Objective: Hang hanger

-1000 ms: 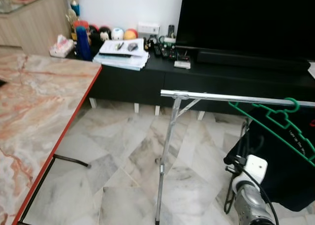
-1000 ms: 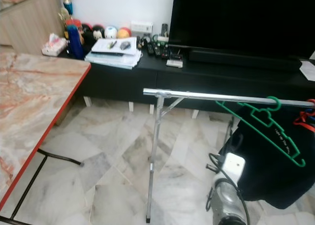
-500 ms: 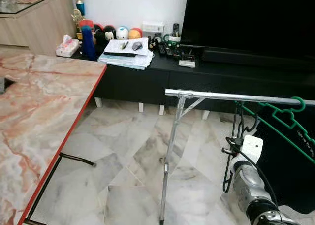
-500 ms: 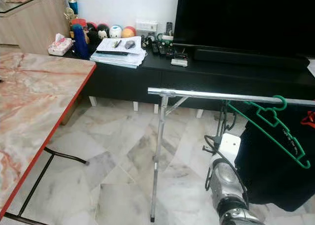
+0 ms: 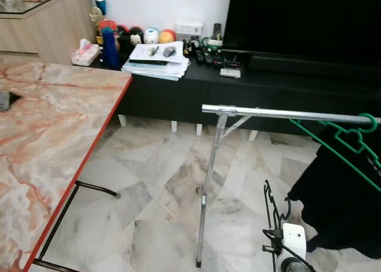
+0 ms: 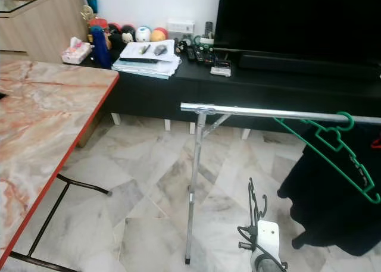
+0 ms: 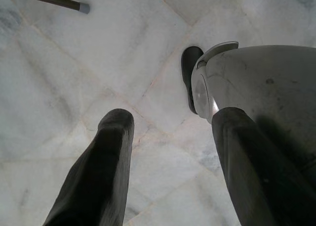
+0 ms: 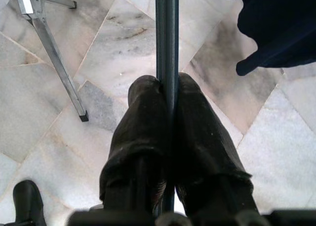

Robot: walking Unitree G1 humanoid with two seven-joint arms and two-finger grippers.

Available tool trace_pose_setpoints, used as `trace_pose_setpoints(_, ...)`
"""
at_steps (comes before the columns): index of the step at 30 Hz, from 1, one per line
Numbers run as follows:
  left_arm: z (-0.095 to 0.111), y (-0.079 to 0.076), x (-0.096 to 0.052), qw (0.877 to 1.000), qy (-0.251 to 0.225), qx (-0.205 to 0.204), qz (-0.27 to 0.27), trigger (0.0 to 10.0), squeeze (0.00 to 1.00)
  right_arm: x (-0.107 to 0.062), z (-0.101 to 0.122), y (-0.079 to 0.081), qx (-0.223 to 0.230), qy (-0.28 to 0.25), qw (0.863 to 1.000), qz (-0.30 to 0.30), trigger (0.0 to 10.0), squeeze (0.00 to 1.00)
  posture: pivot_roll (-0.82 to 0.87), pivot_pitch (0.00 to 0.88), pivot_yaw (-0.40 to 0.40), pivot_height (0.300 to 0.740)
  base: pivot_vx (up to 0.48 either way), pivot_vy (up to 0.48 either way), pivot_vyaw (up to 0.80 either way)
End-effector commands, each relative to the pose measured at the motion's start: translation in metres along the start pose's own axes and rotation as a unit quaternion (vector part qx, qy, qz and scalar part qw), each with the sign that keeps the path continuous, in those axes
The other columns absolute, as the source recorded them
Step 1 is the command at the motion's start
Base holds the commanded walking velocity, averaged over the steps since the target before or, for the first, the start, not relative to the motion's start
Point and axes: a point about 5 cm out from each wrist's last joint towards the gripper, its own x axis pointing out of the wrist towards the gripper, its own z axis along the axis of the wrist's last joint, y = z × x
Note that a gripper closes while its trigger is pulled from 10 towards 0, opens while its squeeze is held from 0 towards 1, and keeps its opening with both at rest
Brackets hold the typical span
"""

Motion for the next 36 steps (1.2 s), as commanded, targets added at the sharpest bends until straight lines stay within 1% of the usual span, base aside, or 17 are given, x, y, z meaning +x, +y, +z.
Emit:
trace_pose_setpoints(1,-0.007,-0.016,-0.001,1.000,0.011,-0.001,-0.026,10.0,0.00,0.000,0.001,-0.001,-0.006,0.001,1.000,0.000,10.0,0.00,0.04,0.160,-0.055,0.740,0.000,0.000,0.00)
trace_pose_setpoints(3,-0.007,-0.016,-0.001,1.000,0.011,-0.003,-0.026,10.0,0.00,-0.001,-0.002,-0.002,-0.013,0.006,1.000,0.002,10.0,0.00,0.04,0.162,-0.053,0.740,0.000,0.000,0.00)
trace_pose_setpoints(5,-0.004,-0.015,0.000,1.000,0.009,0.000,-0.029,10.0,0.00,-0.011,-0.039,-0.008,-0.019,0.074,0.997,-0.007,10.0,0.00,0.04,0.170,-0.038,0.740,0.000,0.000,0.00)
trace_pose_setpoints(9,-0.002,-0.014,0.001,1.000,0.009,0.001,-0.028,10.0,0.00,-0.015,-0.048,-0.006,-0.016,0.084,0.996,0.005,10.0,0.00,0.03,0.175,-0.033,0.740,0.000,0.000,0.00)
trace_pose_setpoints(14,0.000,-0.016,0.001,1.000,0.010,0.001,-0.029,10.0,0.00,-0.019,-0.058,-0.009,-0.011,0.098,0.995,-0.004,10.0,0.00,0.04,0.179,-0.032,0.740,0.000,0.000,0.00)
trace_pose_setpoints(21,0.004,-0.019,0.002,0.999,0.009,0.001,-0.032,10.0,0.00,-0.020,-0.061,-0.012,-0.006,0.099,0.995,-0.010,10.0,0.00,0.04,0.178,-0.031,0.740,0.251,0.000,0.00)
trace_pose_setpoints(31,0.011,-0.026,0.003,0.999,0.004,0.002,-0.036,10.0,0.00,-0.017,-0.054,-0.008,-0.002,0.090,0.996,-0.004,10.0,0.00,0.04,0.169,-0.035,0.740,0.313,0.000,0.00)
trace_pose_setpoints(36,0.014,-0.029,0.004,0.999,0.001,0.008,-0.037,10.0,0.00,-0.016,-0.050,-0.006,0.012,0.082,0.997,-0.009,10.0,0.00,0.05,0.161,-0.033,0.740,0.163,0.000,0.00)
